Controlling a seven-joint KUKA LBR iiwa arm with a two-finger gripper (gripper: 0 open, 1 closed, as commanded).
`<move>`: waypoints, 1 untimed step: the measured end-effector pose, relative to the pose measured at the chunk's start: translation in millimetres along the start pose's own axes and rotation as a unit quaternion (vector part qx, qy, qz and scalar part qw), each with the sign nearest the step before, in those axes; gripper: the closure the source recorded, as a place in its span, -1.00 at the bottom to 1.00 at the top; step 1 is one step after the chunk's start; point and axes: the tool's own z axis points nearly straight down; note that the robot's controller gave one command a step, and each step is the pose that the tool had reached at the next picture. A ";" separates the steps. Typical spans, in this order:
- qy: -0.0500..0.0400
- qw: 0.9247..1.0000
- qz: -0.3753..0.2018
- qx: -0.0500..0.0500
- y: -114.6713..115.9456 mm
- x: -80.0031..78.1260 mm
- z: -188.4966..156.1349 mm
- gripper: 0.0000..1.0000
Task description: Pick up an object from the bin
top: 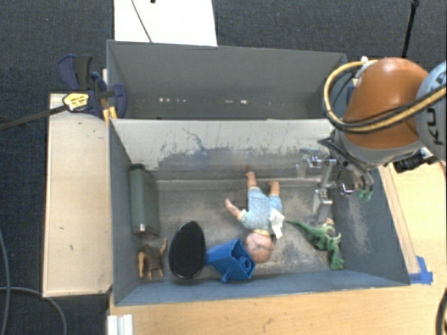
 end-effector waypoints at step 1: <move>-0.004 1.000 -0.001 0.000 0.1 -1.7 -4.4 -1.00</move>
Offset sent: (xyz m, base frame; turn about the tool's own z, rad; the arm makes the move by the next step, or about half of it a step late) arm -0.0256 0.0225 -0.0647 -0.0562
